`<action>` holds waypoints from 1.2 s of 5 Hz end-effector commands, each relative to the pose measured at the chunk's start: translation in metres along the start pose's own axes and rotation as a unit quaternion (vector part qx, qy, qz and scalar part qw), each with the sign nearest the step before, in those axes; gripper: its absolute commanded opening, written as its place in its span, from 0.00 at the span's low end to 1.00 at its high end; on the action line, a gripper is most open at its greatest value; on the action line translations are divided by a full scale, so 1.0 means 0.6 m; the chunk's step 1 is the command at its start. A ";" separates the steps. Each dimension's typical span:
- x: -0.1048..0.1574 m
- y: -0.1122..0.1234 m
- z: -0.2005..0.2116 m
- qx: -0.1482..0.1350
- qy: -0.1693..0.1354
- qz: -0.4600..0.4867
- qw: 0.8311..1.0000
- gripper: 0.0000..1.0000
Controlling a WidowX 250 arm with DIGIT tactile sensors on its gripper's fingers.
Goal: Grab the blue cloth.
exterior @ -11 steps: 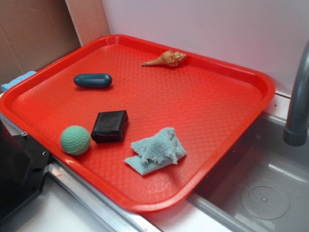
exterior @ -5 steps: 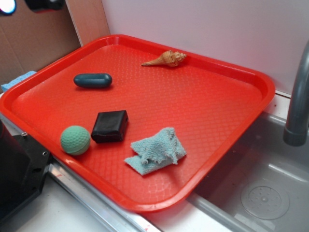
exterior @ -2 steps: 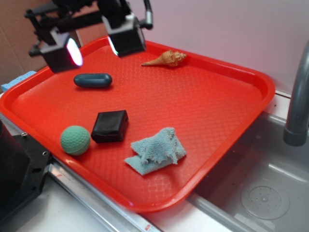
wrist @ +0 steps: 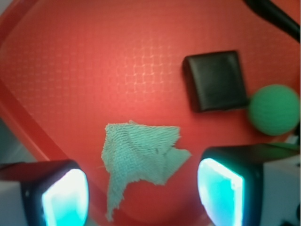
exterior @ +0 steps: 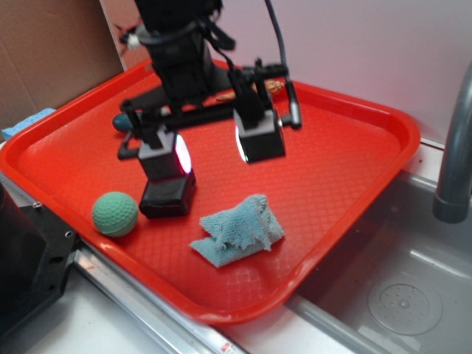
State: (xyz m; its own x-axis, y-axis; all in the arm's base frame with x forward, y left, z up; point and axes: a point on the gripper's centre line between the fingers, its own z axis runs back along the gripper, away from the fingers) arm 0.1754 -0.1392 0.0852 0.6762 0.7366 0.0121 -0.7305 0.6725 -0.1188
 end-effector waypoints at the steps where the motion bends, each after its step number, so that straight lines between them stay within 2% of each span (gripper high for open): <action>1: -0.011 -0.003 -0.065 0.015 -0.004 0.001 1.000 1.00; 2: -0.009 -0.007 -0.085 0.019 -0.024 0.004 1.000 1.00; 3: -0.010 -0.006 -0.097 0.015 -0.027 0.005 1.000 1.00; 4: -0.009 0.001 -0.107 0.015 -0.023 0.002 1.000 0.78; 5: -0.007 0.008 -0.110 0.015 -0.020 0.005 1.000 0.00; 6: -0.003 0.011 -0.104 0.016 -0.027 0.007 0.999 0.00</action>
State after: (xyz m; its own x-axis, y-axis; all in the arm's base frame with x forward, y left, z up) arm 0.1711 -0.1445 0.0200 0.6722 0.7377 0.0622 -0.7336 0.6751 -0.0777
